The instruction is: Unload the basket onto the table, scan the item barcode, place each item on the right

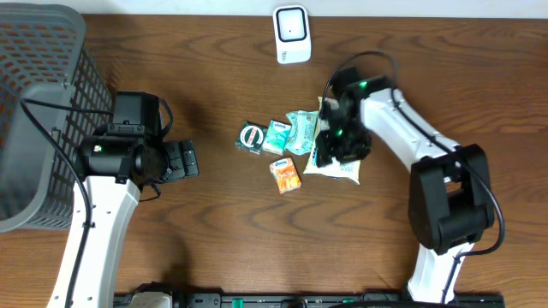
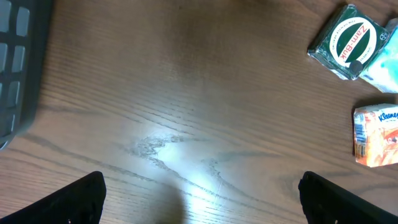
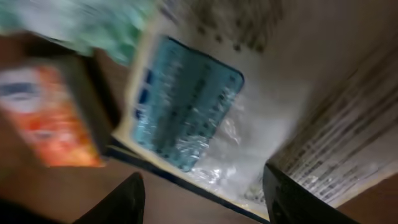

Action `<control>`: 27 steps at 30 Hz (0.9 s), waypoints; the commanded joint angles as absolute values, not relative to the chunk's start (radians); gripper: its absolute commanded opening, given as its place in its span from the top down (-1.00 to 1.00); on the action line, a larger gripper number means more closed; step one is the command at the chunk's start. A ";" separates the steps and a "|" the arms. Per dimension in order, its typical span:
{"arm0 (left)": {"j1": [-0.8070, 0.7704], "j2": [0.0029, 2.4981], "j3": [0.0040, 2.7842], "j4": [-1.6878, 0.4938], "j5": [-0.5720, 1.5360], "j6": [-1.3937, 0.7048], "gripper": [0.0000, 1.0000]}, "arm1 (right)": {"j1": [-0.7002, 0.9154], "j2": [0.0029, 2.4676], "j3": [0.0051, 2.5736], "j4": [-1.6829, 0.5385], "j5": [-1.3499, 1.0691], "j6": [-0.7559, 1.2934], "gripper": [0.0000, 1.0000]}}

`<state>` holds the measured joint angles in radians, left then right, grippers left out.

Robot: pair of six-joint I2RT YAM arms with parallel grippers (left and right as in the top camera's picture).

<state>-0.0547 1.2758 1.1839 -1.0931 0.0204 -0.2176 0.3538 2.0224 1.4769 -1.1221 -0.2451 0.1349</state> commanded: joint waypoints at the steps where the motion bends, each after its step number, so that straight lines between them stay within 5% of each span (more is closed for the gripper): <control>1: -0.059 1.279 1.179 -1.095 0.015 -0.231 -0.96 | 0.368 2.028 1.446 -1.118 -0.064 0.267 -0.12; 17: -0.059 1.279 1.179 -1.095 0.015 -0.231 -0.96 | 0.302 2.025 1.448 -1.225 0.149 0.344 -0.19; 27: -0.059 1.279 1.179 -1.095 0.015 -0.231 -0.95 | 0.290 2.019 1.591 -1.334 -0.056 0.260 -0.25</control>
<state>-0.0547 1.2758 1.1839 -1.0931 0.0208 -0.2176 0.2794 2.0224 1.5459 -1.3315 0.0486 0.3099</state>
